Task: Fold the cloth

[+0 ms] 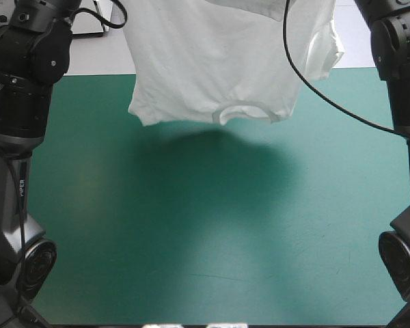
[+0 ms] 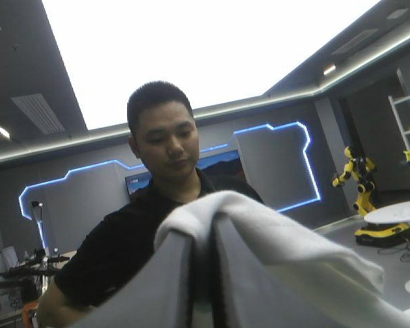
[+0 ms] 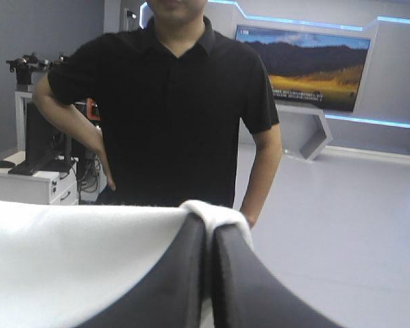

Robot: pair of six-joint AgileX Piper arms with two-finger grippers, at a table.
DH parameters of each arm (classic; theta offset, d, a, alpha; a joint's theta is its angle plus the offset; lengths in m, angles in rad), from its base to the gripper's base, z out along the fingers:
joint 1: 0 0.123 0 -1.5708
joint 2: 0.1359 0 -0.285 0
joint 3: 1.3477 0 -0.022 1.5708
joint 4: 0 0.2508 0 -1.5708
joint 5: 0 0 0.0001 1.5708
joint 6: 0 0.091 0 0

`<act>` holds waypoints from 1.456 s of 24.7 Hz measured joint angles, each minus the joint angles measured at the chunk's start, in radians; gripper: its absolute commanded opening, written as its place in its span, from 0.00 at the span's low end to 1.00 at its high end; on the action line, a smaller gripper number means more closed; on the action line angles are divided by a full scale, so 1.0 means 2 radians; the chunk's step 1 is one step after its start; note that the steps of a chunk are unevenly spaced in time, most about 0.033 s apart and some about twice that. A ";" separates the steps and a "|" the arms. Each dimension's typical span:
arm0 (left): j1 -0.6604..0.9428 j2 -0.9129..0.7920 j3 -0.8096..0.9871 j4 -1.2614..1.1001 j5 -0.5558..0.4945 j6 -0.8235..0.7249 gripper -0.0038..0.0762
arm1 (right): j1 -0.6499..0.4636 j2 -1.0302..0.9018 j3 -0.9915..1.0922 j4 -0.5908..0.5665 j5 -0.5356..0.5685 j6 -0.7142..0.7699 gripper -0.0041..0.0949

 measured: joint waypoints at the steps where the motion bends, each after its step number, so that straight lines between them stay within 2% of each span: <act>1: 0.002 0.005 0.000 0.000 0.007 0.000 0.04 | -0.006 0.004 -0.001 0.008 0.010 0.000 0.02; 4: 0.027 0.052 0.019 0.000 0.078 -0.050 0.04 | -0.024 0.054 -0.002 0.020 0.086 0.001 0.02; 6: 0.039 0.084 0.052 0.003 0.100 -0.086 0.04 | -0.032 0.098 0.000 0.034 0.116 0.000 0.02; 10: 0.030 0.107 0.159 0.007 0.123 -0.057 0.04 | -0.043 0.167 0.036 0.112 0.148 -0.056 0.03; 13: 0.024 0.074 0.286 0.007 0.125 -0.049 0.04 | -0.043 0.166 0.141 0.141 0.159 -0.092 0.02; 18: 0.024 -0.009 0.477 -0.006 0.114 -0.069 0.04 | -0.044 0.094 0.349 0.159 0.112 -0.106 0.02; 24: 0.024 -0.092 0.611 -0.051 0.120 -0.075 0.04 | -0.044 -0.029 0.566 0.176 0.057 -0.109 0.02; 31: 0.005 -0.211 0.756 -0.086 0.168 -0.087 0.04 | -0.044 -0.166 0.773 0.209 0.046 -0.106 0.02; 36: -0.041 -0.290 0.841 -0.108 0.193 -0.130 0.04 | -0.045 -0.252 0.858 0.252 0.054 -0.105 0.02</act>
